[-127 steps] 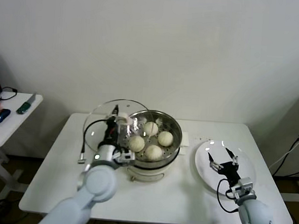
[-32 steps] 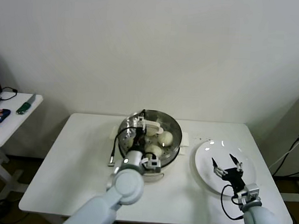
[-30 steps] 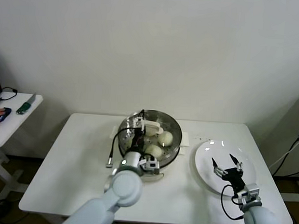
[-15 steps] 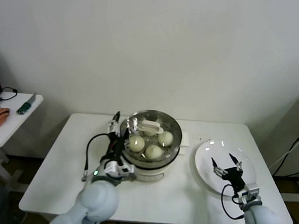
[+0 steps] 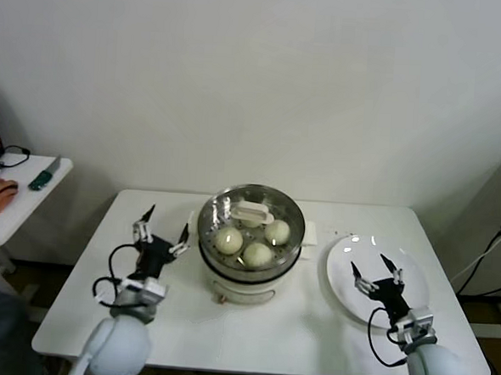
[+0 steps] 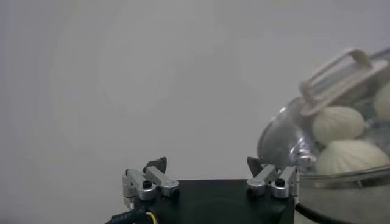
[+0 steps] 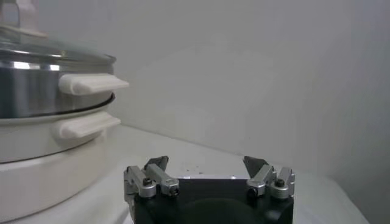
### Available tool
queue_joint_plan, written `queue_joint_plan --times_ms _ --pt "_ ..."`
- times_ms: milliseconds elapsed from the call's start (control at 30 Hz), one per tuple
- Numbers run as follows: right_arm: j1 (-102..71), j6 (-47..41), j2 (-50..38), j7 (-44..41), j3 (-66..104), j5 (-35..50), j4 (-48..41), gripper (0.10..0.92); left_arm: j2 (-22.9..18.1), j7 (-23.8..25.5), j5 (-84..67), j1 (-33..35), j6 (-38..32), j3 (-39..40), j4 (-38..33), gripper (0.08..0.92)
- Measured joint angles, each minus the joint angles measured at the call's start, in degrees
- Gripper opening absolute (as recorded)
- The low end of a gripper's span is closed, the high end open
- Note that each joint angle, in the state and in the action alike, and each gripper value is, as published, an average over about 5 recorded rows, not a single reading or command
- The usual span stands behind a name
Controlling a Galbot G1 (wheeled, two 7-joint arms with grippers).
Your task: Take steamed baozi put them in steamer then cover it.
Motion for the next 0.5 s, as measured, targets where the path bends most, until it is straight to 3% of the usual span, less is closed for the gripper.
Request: queue_joint_plan --times_ms 233,500 --pt "-1.0 1.3 0.5 0.1 1.0 0.8 0.9 0.823 -2.5 -0.8 -9.3 3.5 -12.1 -5.5 5.8 0.823" --pt "-1.9 2.6 1.3 0.2 2.1 1.7 1.5 0.823 -3.4 -0.6 -14.0 5.2 -17.9 -8.7 9.8 0.823"
